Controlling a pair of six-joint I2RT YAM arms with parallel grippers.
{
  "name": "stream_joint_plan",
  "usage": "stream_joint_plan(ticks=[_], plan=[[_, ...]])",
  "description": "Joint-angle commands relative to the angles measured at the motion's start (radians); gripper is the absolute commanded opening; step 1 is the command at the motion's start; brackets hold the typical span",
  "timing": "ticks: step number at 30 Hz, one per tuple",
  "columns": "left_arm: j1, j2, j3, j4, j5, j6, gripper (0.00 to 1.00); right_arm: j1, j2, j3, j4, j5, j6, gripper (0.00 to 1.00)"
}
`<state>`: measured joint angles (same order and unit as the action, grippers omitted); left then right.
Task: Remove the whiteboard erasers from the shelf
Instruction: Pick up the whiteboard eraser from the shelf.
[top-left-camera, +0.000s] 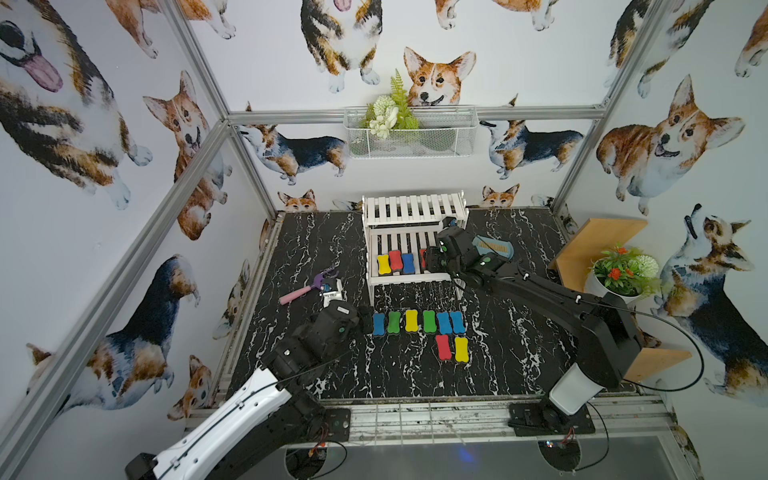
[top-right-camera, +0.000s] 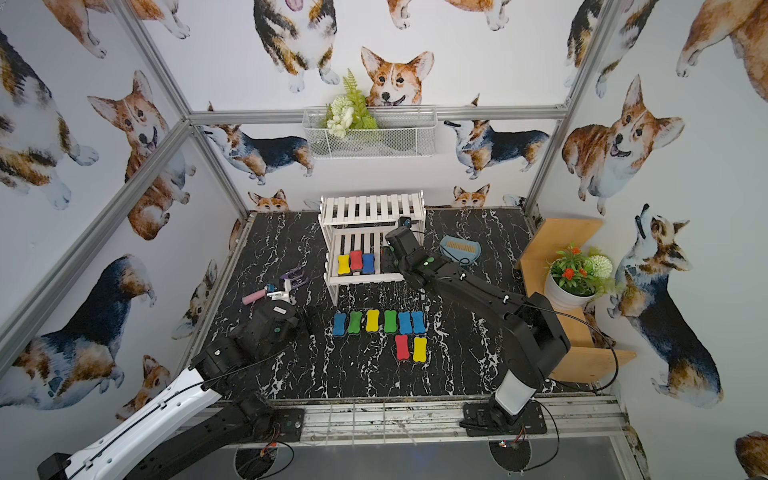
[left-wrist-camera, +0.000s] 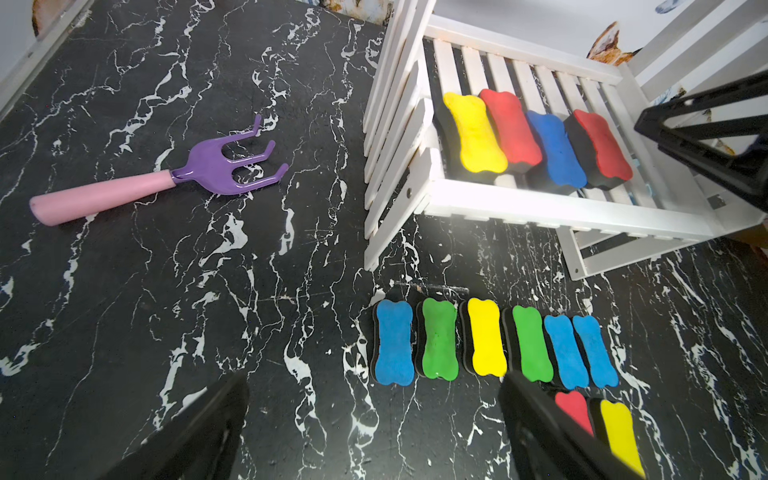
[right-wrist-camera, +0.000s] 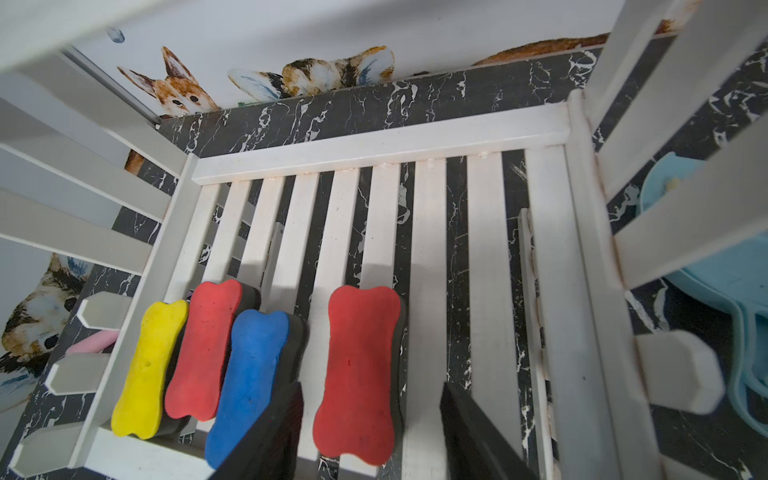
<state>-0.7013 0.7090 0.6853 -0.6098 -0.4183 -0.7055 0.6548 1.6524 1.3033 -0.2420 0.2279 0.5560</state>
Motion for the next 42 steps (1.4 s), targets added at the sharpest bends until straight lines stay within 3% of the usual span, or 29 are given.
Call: stream_joint_plan(ticks=[1,9,21,27,42], plan=[[0.002,-0.003,-0.001,0.004,-0.011,-0.002,0.99,0.003,0.039,0.034,-0.033,-0.003,-0.022,0.62],[0.001,-0.004,0.008,-0.013,-0.02,0.004,0.99,0.008,0.102,0.068,-0.057,0.011,-0.035,0.62],[0.001,0.002,0.01,-0.013,-0.016,0.003,0.99,0.025,0.143,0.099,-0.096,0.063,-0.044,0.49],[0.001,0.0,0.007,-0.011,-0.01,0.001,0.99,0.026,0.13,0.131,-0.115,0.093,-0.05,0.62],[0.001,-0.003,-0.007,-0.008,-0.013,-0.005,0.99,0.042,0.206,0.193,-0.185,0.127,-0.094,0.59]])
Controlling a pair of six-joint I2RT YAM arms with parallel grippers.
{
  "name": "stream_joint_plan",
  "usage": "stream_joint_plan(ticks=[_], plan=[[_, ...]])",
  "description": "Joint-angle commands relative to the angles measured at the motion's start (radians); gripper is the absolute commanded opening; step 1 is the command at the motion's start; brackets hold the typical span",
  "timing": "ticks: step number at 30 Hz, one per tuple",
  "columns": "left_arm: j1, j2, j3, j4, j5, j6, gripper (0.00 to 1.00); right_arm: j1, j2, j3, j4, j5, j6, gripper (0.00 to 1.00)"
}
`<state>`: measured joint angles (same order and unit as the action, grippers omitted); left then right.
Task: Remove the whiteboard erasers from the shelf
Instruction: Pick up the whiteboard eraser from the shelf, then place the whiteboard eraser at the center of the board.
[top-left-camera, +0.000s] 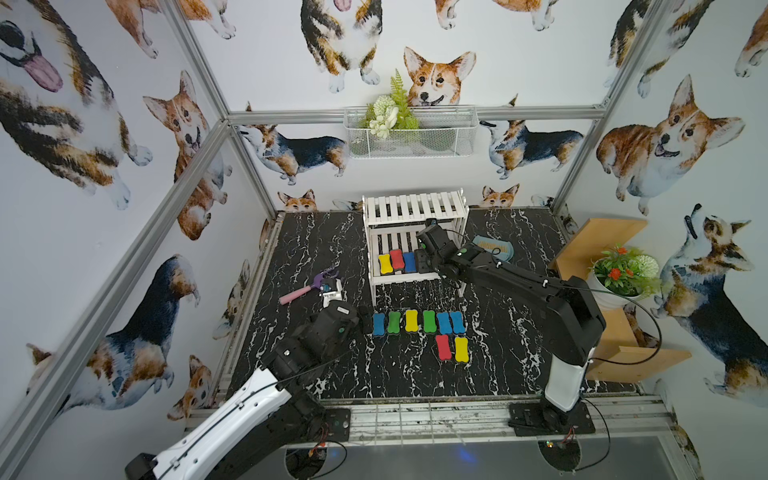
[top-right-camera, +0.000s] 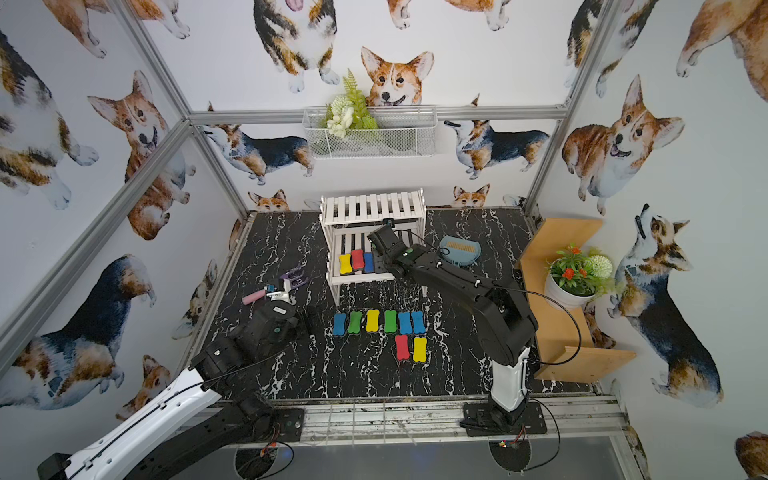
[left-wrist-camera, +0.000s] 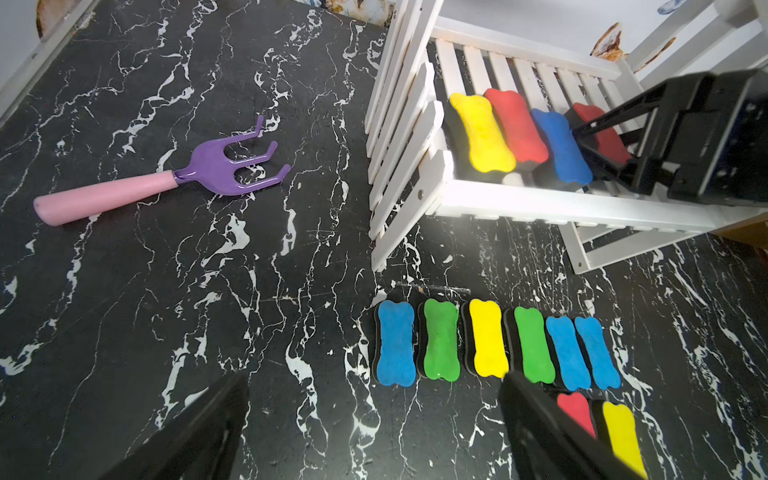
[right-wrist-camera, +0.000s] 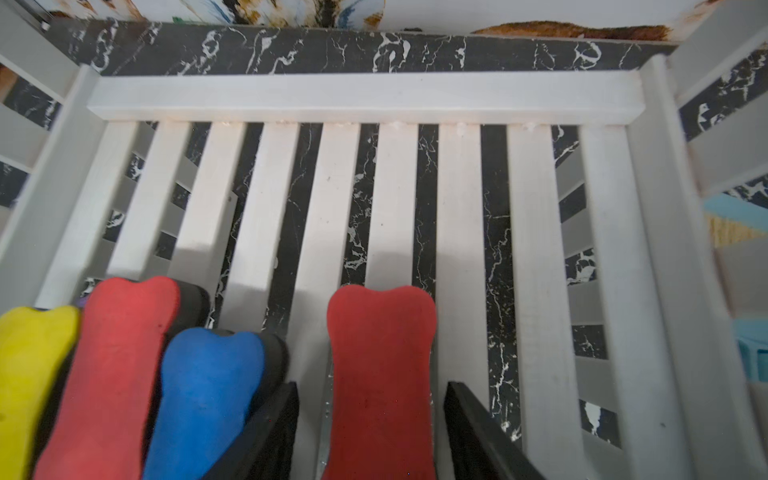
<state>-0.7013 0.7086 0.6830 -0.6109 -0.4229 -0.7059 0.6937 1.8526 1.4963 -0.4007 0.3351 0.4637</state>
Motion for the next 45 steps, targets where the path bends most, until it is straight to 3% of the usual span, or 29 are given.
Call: stream_joint_plan(ticks=[1,8,13,26,30,33,45], plan=[[0.001,-0.005,-0.004,-0.006,-0.011,-0.004,0.99,0.004,0.006,-0.006,-0.023,0.024,-0.002,0.57],[0.001,-0.003,-0.002,-0.008,-0.008,-0.006,0.99,0.017,-0.064,-0.041,0.032,0.035,0.001,0.38],[0.001,-0.006,0.003,-0.007,-0.016,-0.009,0.99,0.057,-0.174,-0.063,0.02,0.031,0.046,0.34],[0.002,-0.014,0.011,0.022,-0.016,-0.007,0.99,0.221,-0.486,-0.513,-0.064,-0.312,0.357,0.33],[0.001,-0.011,0.009,0.03,-0.014,-0.007,0.99,0.29,-0.471,-0.57,-0.09,-0.402,0.438,0.32],[0.002,-0.004,0.012,0.031,-0.015,-0.006,0.99,0.333,-0.442,-0.567,-0.112,-0.382,0.472,0.32],[0.002,-0.002,0.032,0.011,-0.018,0.002,0.99,0.343,-0.255,-0.52,-0.094,-0.258,0.552,0.32]])
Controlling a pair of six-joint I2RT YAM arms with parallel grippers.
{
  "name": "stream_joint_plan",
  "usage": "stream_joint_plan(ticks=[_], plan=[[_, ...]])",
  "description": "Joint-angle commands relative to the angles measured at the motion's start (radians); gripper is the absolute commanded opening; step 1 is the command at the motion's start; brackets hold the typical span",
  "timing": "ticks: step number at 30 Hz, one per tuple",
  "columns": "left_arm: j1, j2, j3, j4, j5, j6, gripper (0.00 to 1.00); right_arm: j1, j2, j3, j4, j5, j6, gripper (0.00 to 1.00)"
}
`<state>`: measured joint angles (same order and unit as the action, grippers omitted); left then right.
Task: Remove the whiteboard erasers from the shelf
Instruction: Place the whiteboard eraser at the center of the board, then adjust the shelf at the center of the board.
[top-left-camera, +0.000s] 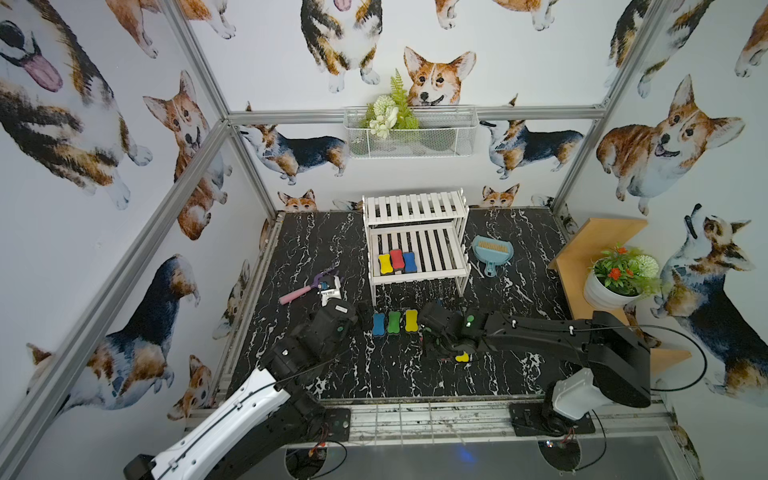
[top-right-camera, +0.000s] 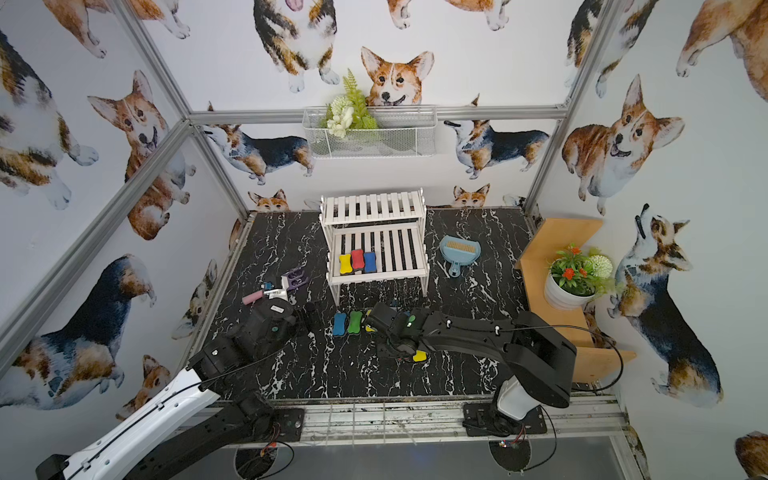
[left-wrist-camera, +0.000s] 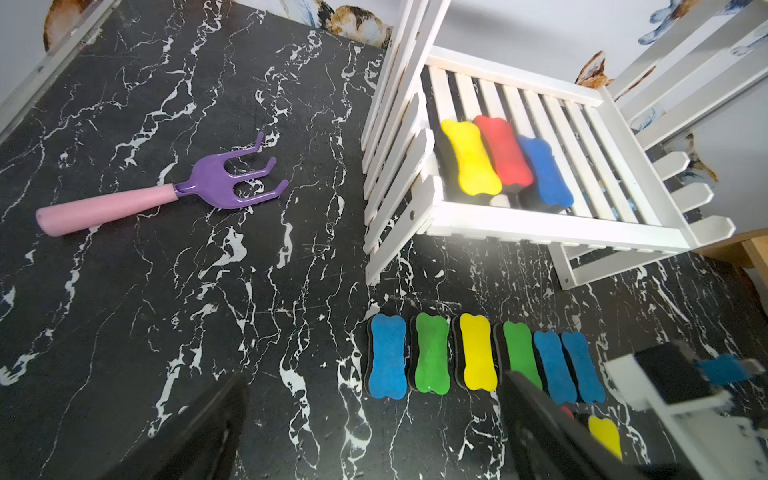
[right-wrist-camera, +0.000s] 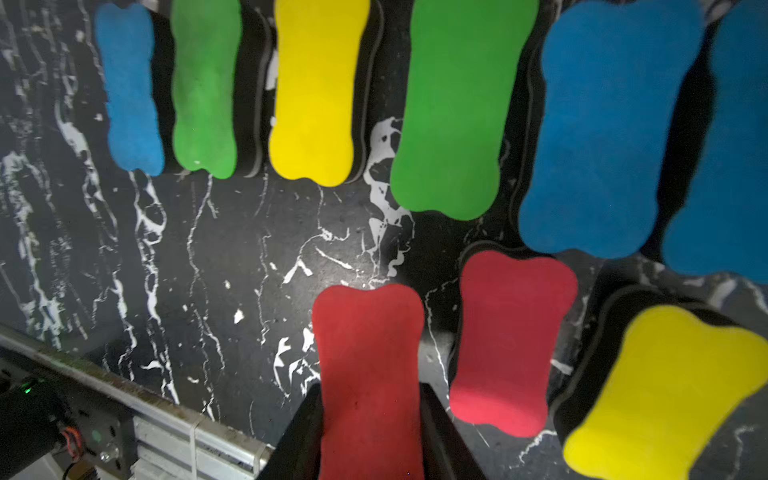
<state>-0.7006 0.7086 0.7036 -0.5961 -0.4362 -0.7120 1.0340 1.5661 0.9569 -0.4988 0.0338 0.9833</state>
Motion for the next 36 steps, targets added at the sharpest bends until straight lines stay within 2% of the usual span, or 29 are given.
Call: stream_joint_plan(ticks=[1,6,14,16,22,24,30,33,36], plan=[[0.001,-0.005,0.01,-0.006,-0.005,0.006,0.99,0.002,0.049,0.026,-0.001,0.049,0.031,0.32],[0.0,-0.016,0.013,-0.023,-0.013,0.006,0.99,0.003,0.12,0.069,-0.032,0.075,0.025,0.34],[0.002,-0.027,0.013,-0.037,-0.01,0.002,0.99,0.003,0.173,0.122,-0.053,0.074,-0.018,0.57],[0.001,-0.021,0.014,-0.037,-0.005,0.003,0.99,0.004,0.162,0.137,-0.058,0.081,-0.031,0.59],[0.001,-0.001,0.014,-0.031,0.006,0.015,0.99,0.004,-0.018,0.131,-0.01,0.138,-0.127,0.57],[0.002,-0.002,0.014,-0.02,0.009,0.02,0.99,-0.018,-0.089,0.129,-0.015,0.204,-0.181,0.55],[0.002,0.016,0.014,0.004,0.022,0.026,0.99,-0.177,-0.331,0.098,-0.002,0.404,-0.274,0.46],[0.001,0.031,0.013,0.01,0.03,0.028,0.99,-0.288,-0.424,0.076,0.041,0.442,-0.318,0.4],[0.002,0.035,0.014,0.019,0.043,0.027,0.99,-0.41,-0.439,0.066,0.07,0.428,-0.359,0.36]])
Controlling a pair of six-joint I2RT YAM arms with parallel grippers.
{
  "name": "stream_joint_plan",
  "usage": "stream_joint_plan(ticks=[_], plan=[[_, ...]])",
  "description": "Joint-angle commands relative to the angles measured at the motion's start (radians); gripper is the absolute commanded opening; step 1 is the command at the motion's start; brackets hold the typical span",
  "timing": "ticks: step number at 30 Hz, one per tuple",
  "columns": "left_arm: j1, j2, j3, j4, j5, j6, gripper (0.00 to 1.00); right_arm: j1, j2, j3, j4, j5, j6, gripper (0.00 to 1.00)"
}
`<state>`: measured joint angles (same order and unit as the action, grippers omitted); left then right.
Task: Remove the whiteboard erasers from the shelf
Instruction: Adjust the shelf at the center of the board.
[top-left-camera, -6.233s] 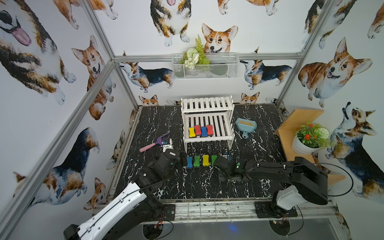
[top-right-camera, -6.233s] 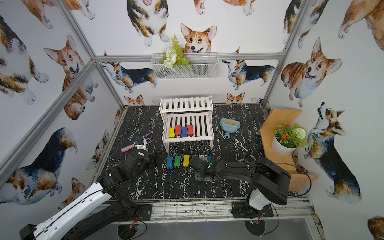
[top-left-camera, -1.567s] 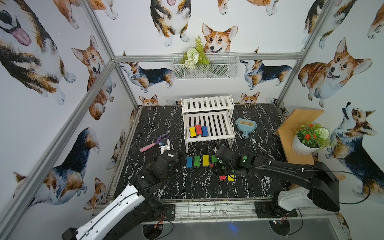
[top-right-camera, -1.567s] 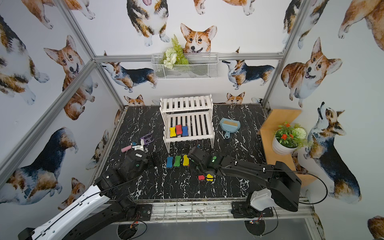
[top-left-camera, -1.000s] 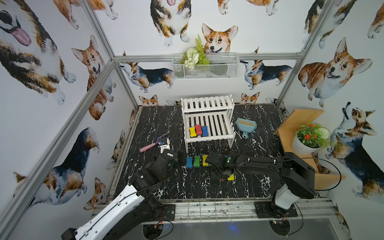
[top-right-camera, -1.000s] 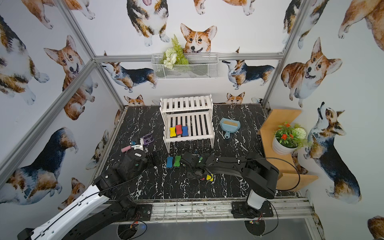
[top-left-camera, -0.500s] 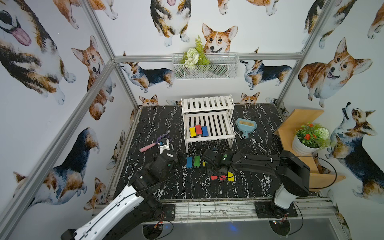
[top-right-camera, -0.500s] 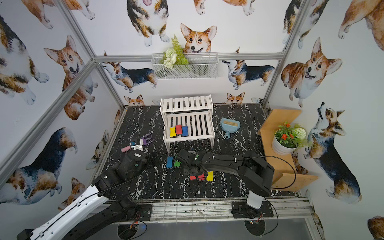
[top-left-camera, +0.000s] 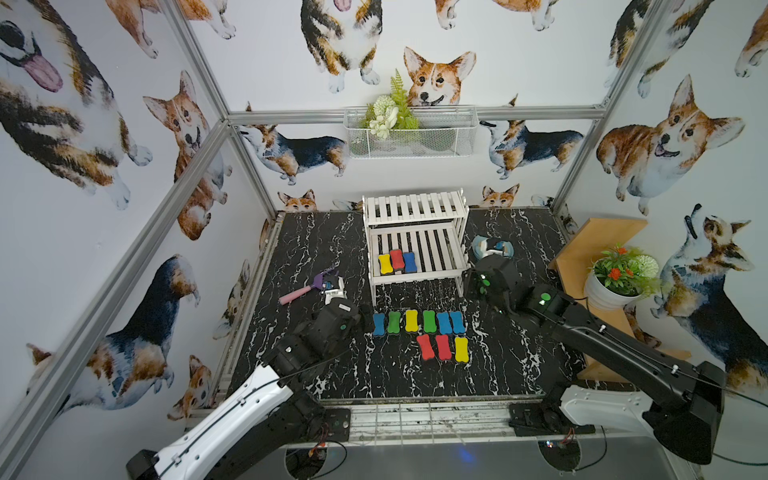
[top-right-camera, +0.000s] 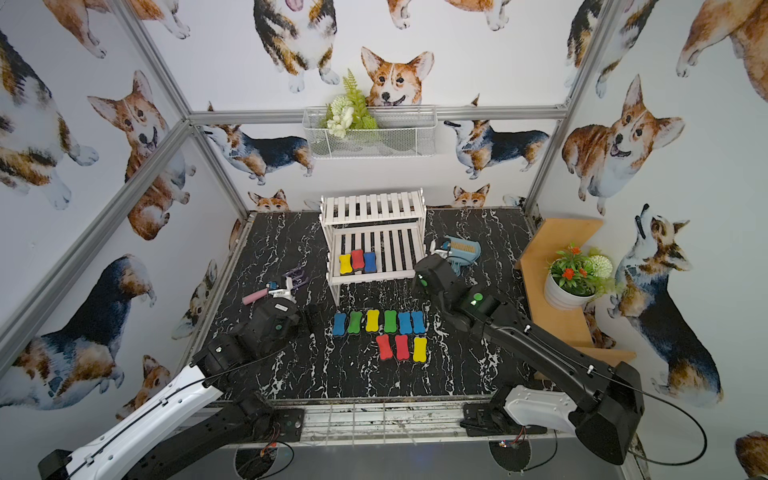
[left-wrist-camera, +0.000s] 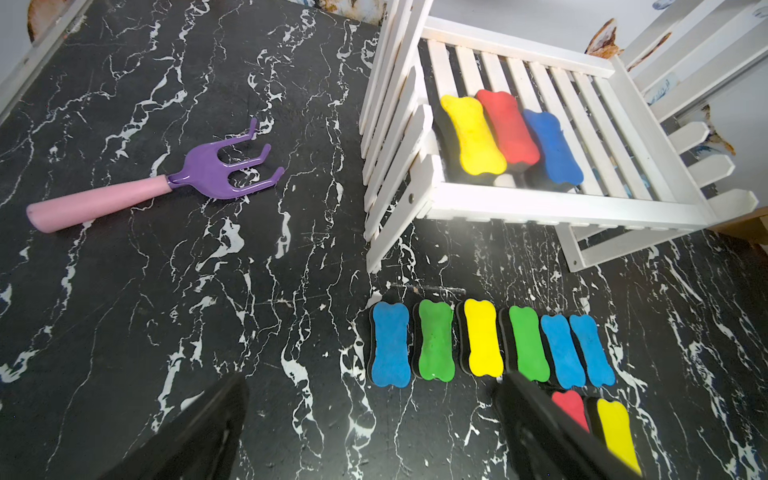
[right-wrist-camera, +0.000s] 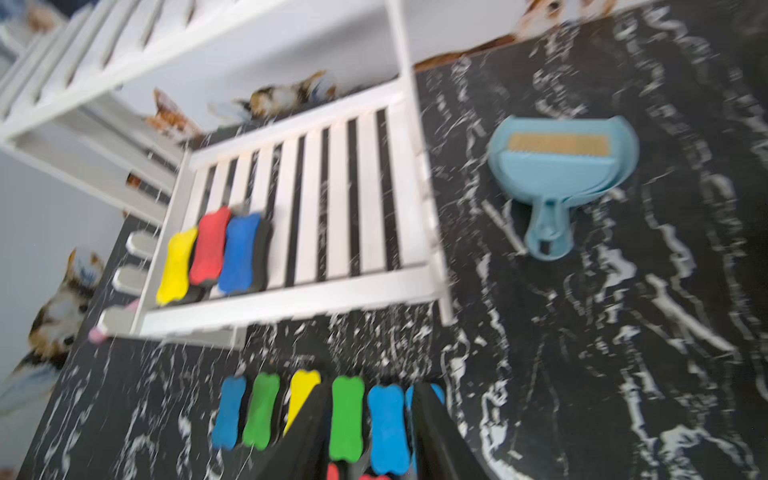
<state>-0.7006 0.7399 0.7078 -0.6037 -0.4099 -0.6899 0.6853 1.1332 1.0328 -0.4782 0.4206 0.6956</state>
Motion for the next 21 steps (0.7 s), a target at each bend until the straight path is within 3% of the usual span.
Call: stream_joint_plan(ticks=[1,7,13,21], plan=[[0.003,0.004,0.009,0.029,0.022,0.006,0.99,-0.1,0.004,-0.01,0.058,0.03,-0.084,0.36],[0.003,0.011,0.009,0.032,0.044,0.006,0.99,-0.302,0.159,0.027,0.144,-0.202,-0.175,0.31],[0.002,0.007,0.009,0.022,0.052,0.006,0.99,-0.312,0.273,0.061,0.175,-0.268,-0.234,0.28],[0.003,0.005,0.009,0.024,0.054,0.007,0.99,-0.311,0.244,-0.033,0.25,-0.352,-0.171,0.26]])
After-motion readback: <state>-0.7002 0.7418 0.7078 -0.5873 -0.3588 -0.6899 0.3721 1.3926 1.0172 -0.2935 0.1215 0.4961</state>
